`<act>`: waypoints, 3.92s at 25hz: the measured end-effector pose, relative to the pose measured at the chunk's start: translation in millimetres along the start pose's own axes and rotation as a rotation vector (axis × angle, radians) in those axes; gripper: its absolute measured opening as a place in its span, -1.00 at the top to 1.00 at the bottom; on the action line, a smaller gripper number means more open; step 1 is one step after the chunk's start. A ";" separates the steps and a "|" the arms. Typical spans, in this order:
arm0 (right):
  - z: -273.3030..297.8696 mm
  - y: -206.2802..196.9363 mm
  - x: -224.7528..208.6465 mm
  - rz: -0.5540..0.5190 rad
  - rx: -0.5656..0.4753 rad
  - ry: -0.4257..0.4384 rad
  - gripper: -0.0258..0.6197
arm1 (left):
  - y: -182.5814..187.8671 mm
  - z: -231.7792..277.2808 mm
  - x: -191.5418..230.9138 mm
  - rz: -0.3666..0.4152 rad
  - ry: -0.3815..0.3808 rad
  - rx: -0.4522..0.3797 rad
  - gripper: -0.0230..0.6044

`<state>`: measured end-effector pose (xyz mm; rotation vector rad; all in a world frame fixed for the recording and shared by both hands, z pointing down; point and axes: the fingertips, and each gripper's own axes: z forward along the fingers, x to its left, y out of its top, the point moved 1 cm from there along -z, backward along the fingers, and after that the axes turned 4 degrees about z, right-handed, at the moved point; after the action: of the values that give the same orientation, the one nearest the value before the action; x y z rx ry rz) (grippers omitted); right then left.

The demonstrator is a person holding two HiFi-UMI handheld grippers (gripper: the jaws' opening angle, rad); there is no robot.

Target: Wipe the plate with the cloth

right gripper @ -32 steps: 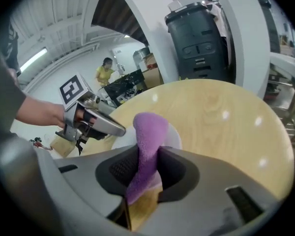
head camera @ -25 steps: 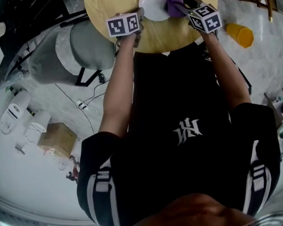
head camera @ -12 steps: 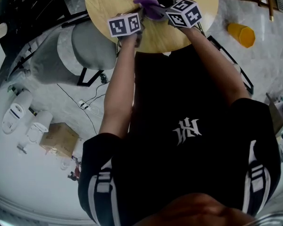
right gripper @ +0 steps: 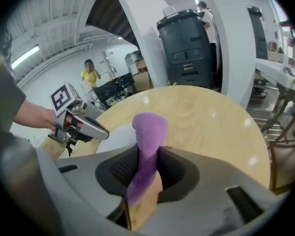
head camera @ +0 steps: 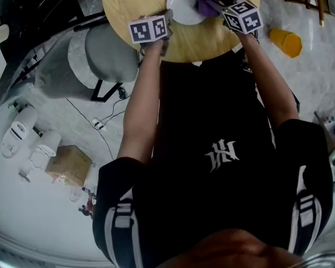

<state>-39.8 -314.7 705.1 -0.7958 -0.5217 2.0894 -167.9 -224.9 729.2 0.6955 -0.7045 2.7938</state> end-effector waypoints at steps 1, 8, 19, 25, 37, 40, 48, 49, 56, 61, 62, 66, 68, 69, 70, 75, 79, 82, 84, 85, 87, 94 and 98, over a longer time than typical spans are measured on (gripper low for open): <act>-3.9 -0.3 -4.0 -0.006 0.003 -0.014 0.59 | 0.3 -0.1 -0.2 0.001 0.001 0.000 0.75; -0.1 39.2 18.9 0.149 -0.132 0.052 0.60 | -1.9 0.0 -1.5 0.001 0.008 0.003 0.75; 57.6 31.7 68.6 0.009 -0.032 0.155 0.59 | -6.6 -2.1 -1.5 0.002 0.011 0.004 0.74; 16.0 8.0 11.7 -0.006 -0.008 0.023 0.59 | -8.3 -3.1 -2.5 0.001 0.006 -0.001 0.75; 16.8 57.8 56.1 0.088 -0.176 0.172 0.60 | -9.8 -2.8 -3.0 0.003 0.012 0.000 0.75; 46.1 64.1 84.9 0.065 -0.147 0.233 0.60 | -10.2 -2.1 -4.8 0.003 0.014 0.000 0.74; 61.0 47.3 61.9 -0.078 -0.054 0.117 0.60 | -13.0 -4.0 -4.6 -0.002 0.019 -0.005 0.74; 55.8 43.5 50.1 -0.081 -0.048 0.092 0.59 | -13.3 -4.5 -4.4 -0.003 0.020 -0.005 0.74; 9.0 19.9 -15.1 0.013 -0.066 -0.017 0.59 | -13.3 -4.5 -3.1 0.010 0.018 0.003 0.74; 6.9 27.3 -2.6 0.005 -0.109 0.013 0.60 | -15.6 -3.6 0.2 0.006 0.022 0.005 0.75; 2.7 35.1 2.8 0.010 -0.149 0.028 0.59 | -15.0 -3.4 1.2 0.014 0.016 0.005 0.74; -36.9 70.8 23.2 0.039 -0.313 0.085 0.60 | -13.4 -8.8 3.1 0.042 -0.021 -0.006 0.74; -69.0 92.0 34.2 0.017 -0.397 0.131 0.60 | -11.3 -16.5 2.8 0.046 -0.036 -0.024 0.62; -87.7 104.4 39.9 -0.004 -0.446 0.154 0.60 | -9.2 -21.4 3.2 0.048 -0.043 -0.035 0.58; -107.7 117.1 45.2 -0.030 -0.497 0.167 0.59 | -6.9 -27.3 3.7 0.054 -0.052 -0.046 0.58; -209.0 177.0 62.4 -0.163 -0.727 0.050 0.59 | 40.4 -87.3 -25.7 0.104 -0.312 -0.269 0.89; -273.1 213.5 93.3 -0.187 -0.873 0.040 0.59 | 101.0 -172.2 -66.3 0.257 -0.486 -0.533 0.91; -307.7 225.9 115.5 -0.170 -0.964 0.051 0.59 | 124.2 -234.2 -99.3 0.380 -0.574 -0.667 0.91; -318.9 231.6 130.3 -0.173 -1.009 0.105 0.60 | 133.6 -267.6 -114.6 0.428 -0.649 -0.741 0.91; -320.7 233.2 138.6 -0.186 -1.024 0.135 0.60 | 136.9 -282.7 -120.8 0.438 -0.685 -0.777 0.90; -316.6 224.6 161.0 -0.215 -1.018 0.202 0.60 | 130.7 -314.5 -134.1 0.451 -0.733 -0.847 0.90; -298.5 154.4 234.4 -0.403 -0.761 0.388 0.59 | 48.5 -392.8 -184.6 0.554 -0.661 -0.951 0.90; -322.6 112.9 228.2 -0.420 -0.717 0.251 0.59 | -6.1 -401.0 -215.7 0.518 -0.636 -0.954 0.90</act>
<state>16.4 -167.2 325.6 -1.2031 -1.2097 1.3785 -136.7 -36.7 315.7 1.2666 -2.3651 2.0652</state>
